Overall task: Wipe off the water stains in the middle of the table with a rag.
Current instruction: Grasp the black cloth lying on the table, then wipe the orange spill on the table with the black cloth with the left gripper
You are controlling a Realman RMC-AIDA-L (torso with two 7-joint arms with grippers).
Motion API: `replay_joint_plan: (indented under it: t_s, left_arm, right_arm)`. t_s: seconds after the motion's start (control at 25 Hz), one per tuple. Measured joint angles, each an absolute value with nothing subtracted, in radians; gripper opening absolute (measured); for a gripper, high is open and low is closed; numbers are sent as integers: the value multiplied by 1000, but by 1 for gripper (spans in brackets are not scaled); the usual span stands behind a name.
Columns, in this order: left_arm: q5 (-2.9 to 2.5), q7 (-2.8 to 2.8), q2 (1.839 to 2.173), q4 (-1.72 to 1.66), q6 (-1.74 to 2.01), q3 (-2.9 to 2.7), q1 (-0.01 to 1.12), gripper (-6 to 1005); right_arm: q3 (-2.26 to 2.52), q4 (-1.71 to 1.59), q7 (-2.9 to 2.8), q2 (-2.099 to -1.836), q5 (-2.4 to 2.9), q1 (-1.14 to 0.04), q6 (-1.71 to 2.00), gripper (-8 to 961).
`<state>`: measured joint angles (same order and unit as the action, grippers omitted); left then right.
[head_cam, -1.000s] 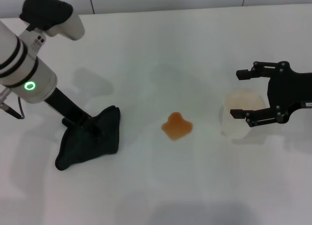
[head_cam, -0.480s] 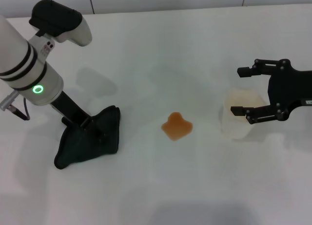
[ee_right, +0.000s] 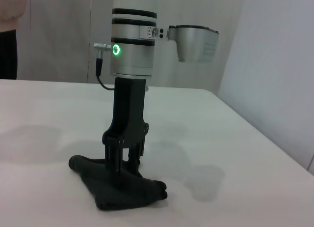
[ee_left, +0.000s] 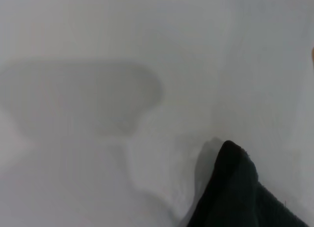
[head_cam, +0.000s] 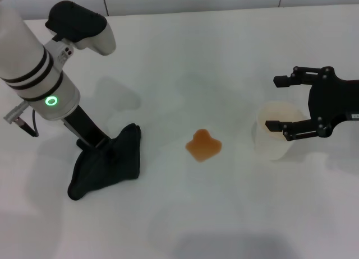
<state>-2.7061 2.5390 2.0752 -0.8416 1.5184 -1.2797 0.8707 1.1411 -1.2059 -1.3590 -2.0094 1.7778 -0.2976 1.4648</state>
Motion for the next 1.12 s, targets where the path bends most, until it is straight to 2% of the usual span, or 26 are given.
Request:
replay_joint_plan:
  t_s: [0.44,0.64,0.76,1.12]
  left_arm:
    - [-2716,2554,2079,-846,1515,-1306,882,408]
    - [-2718,2558,2079,-842,1512,-1310,885,169]
    - [-2720,2558,2079,-842,1512,-1309,886,93]
    - [-2688,2558,2079,-894,1500,-1293,876,94]
  right_arm:
    - [1134,-1206,-1359,-2009,1778,-295,1465,857]
    - [1134,-1206,-1359,-2009,1778,-294,1465,857]
    - [1133,-1206,-1359,-2009,1778,-294,1465,857]
    - [1129,-1206,-1359,-2009,1776,-290,1465,857]
